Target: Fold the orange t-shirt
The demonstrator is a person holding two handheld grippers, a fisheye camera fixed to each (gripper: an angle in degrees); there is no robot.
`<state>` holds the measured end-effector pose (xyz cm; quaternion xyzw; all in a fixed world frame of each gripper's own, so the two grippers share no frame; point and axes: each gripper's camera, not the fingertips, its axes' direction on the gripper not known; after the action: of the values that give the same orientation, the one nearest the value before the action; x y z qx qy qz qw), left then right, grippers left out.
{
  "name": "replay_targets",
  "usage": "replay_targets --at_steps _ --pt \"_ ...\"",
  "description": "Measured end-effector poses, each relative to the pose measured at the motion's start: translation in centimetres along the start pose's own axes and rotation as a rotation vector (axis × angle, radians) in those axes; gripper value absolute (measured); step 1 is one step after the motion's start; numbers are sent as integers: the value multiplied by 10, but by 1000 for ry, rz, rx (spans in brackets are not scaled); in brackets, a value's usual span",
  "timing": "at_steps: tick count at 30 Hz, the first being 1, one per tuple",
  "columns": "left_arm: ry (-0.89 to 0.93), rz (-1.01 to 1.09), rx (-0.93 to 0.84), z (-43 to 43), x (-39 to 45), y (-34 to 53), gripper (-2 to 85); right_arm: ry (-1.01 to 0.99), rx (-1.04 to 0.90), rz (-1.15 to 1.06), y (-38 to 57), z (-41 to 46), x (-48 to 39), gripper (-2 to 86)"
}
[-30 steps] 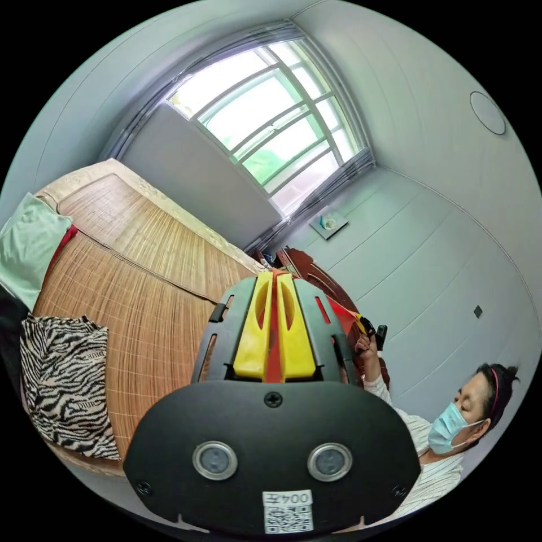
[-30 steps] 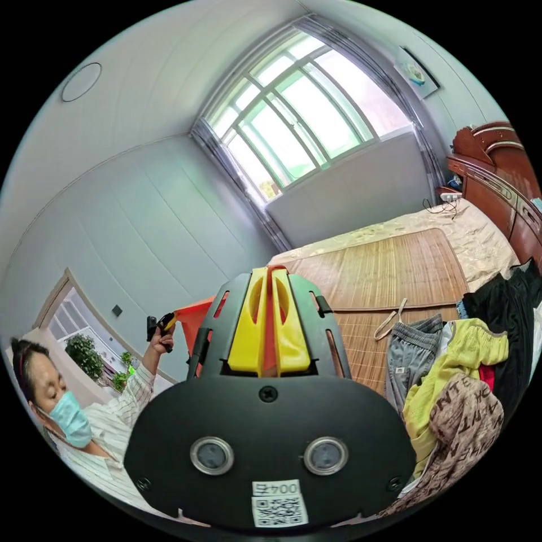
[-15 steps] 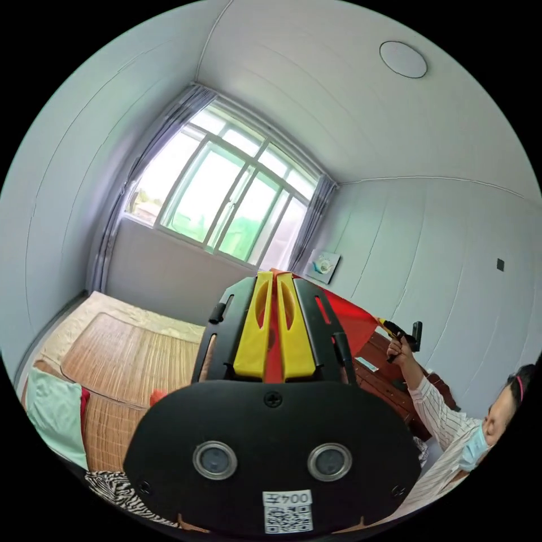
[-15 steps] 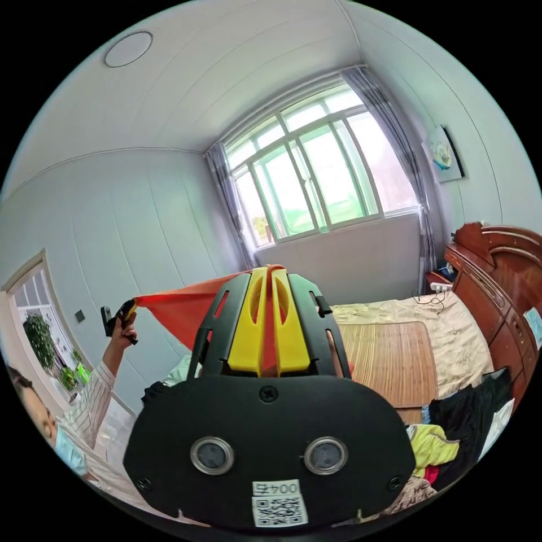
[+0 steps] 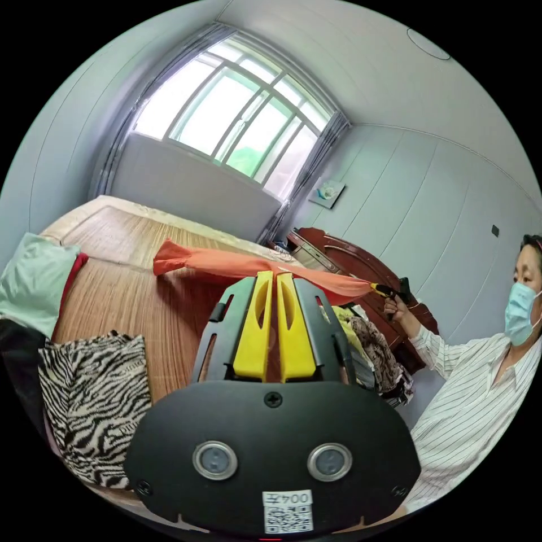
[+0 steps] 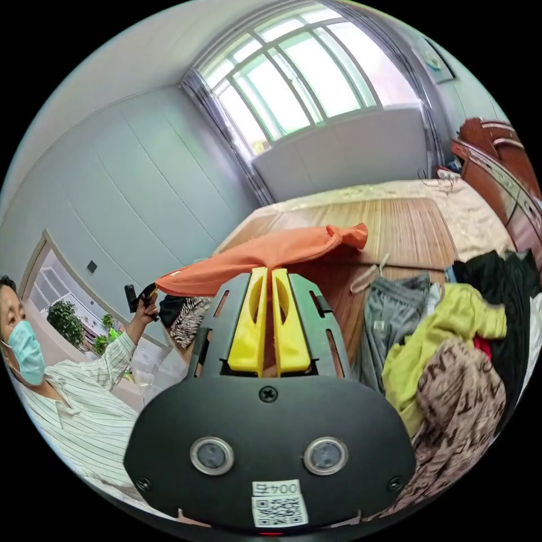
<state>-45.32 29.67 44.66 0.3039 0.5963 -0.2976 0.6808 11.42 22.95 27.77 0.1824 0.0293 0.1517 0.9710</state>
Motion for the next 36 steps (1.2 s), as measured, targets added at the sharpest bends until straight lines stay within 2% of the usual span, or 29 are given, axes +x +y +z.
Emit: replay_targets --at_steps 9,15,26,36 --pt "-61 -138 -273 40 -61 142 10 94 -313 161 133 111 67 -1" --pt "-68 -183 -305 33 -72 187 10 166 -429 144 184 141 66 -2" --pt "-67 -159 -318 -10 -74 251 8 170 -460 114 236 135 49 -2" --pt "-55 -133 -310 -50 -65 292 10 123 -448 171 282 121 42 -2"
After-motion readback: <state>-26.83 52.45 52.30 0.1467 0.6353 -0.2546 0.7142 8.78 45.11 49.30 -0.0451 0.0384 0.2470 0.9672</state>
